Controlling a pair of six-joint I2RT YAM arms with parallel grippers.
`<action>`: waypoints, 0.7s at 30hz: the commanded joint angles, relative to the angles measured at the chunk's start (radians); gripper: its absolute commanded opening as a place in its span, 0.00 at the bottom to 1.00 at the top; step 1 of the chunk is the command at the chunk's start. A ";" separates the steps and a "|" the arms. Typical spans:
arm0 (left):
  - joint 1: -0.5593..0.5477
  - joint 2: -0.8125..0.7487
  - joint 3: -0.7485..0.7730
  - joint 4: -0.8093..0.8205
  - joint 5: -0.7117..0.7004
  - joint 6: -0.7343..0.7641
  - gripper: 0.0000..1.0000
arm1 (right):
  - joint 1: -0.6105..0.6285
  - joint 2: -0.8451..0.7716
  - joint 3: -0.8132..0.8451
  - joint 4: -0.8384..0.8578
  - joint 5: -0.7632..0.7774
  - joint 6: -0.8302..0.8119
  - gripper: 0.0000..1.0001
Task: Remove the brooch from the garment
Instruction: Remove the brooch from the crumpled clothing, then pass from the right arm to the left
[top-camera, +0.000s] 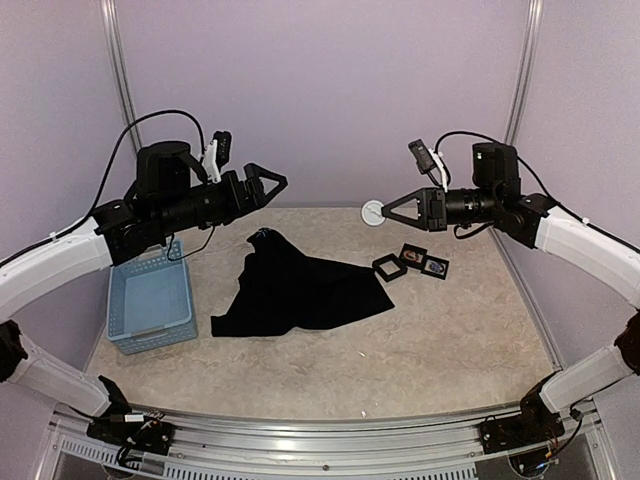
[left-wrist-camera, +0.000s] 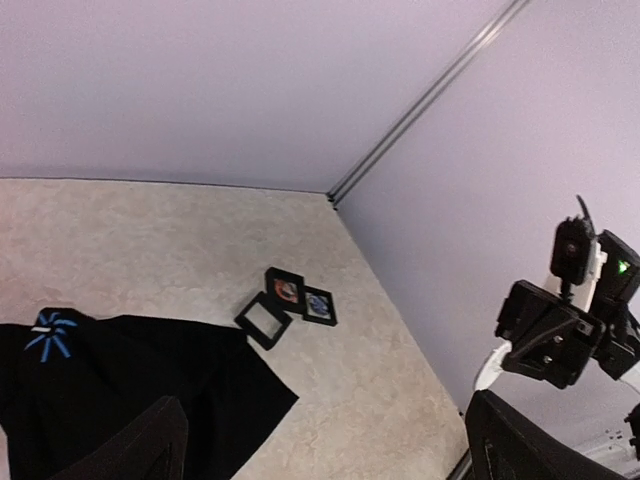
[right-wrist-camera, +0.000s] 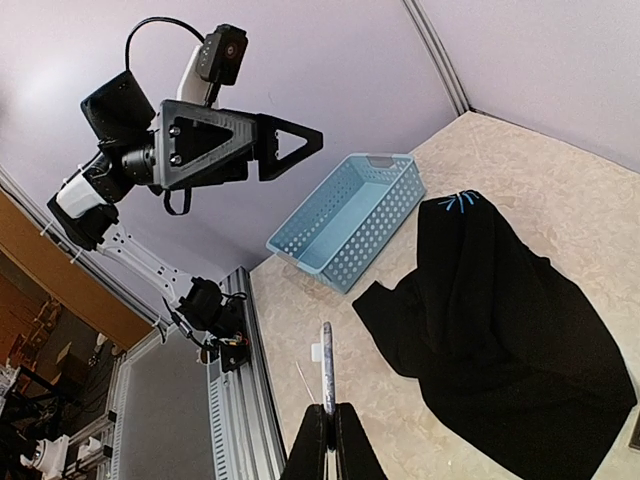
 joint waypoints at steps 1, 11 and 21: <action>-0.073 0.087 0.062 0.170 0.247 -0.002 0.95 | -0.009 0.002 0.013 0.146 -0.043 0.130 0.00; -0.160 0.285 0.196 0.251 0.445 -0.047 0.78 | 0.000 0.021 -0.006 0.429 -0.167 0.379 0.00; -0.163 0.308 0.187 0.345 0.508 -0.093 0.48 | 0.021 0.038 -0.013 0.403 -0.222 0.370 0.00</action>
